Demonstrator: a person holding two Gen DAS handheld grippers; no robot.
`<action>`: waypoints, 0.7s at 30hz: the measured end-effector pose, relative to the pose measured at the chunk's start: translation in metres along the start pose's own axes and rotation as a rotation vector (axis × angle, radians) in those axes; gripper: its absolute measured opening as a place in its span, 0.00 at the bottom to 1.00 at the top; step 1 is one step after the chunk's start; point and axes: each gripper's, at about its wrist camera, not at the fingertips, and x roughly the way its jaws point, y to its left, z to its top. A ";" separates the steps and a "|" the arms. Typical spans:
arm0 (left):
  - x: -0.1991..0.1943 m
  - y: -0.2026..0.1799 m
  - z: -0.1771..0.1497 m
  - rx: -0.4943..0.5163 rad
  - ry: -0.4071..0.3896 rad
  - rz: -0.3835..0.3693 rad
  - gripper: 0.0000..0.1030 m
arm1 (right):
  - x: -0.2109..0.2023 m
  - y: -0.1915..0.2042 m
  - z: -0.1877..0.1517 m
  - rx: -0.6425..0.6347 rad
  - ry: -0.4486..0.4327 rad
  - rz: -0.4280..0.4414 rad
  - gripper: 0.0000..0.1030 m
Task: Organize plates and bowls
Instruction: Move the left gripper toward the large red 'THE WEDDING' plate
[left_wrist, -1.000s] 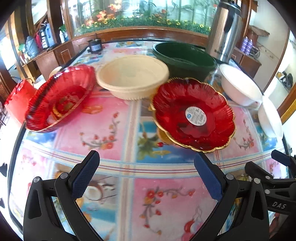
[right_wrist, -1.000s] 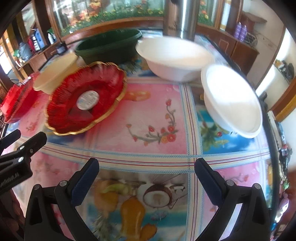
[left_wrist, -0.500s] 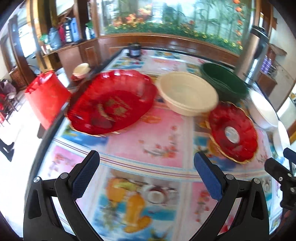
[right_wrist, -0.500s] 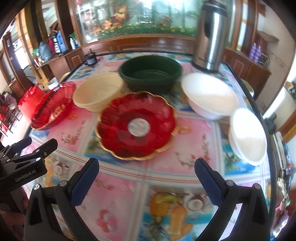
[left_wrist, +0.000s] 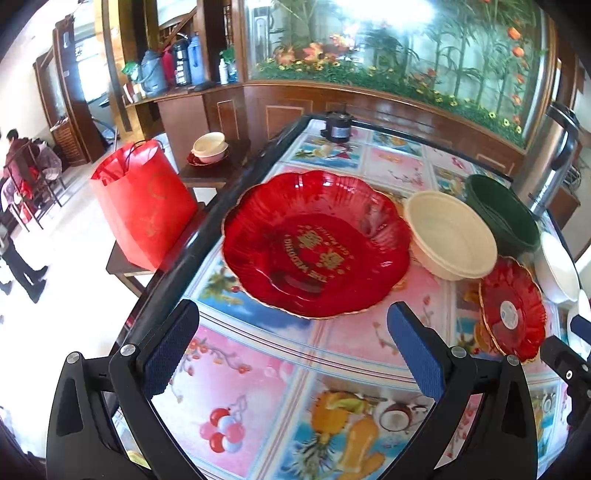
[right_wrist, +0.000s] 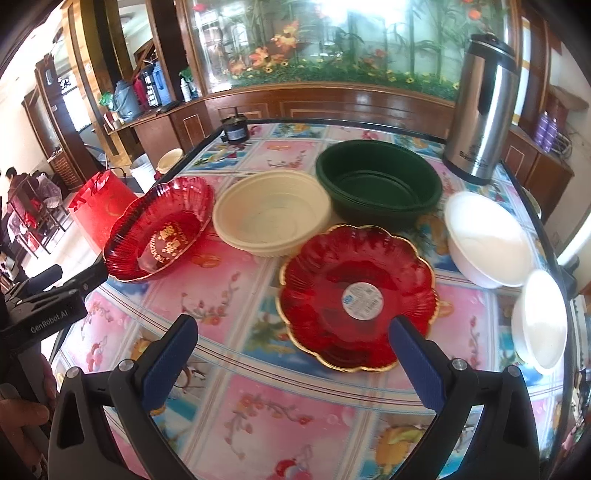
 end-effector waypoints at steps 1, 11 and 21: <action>0.001 0.001 0.001 -0.003 -0.001 -0.002 1.00 | -0.002 0.001 0.000 0.000 -0.001 0.004 1.00; 0.010 -0.014 0.000 0.040 0.036 -0.032 1.00 | -0.005 0.002 0.003 -0.023 0.002 0.006 1.00; 0.011 -0.010 0.002 0.021 0.044 -0.026 1.00 | 0.000 0.018 0.011 -0.049 0.001 0.045 1.00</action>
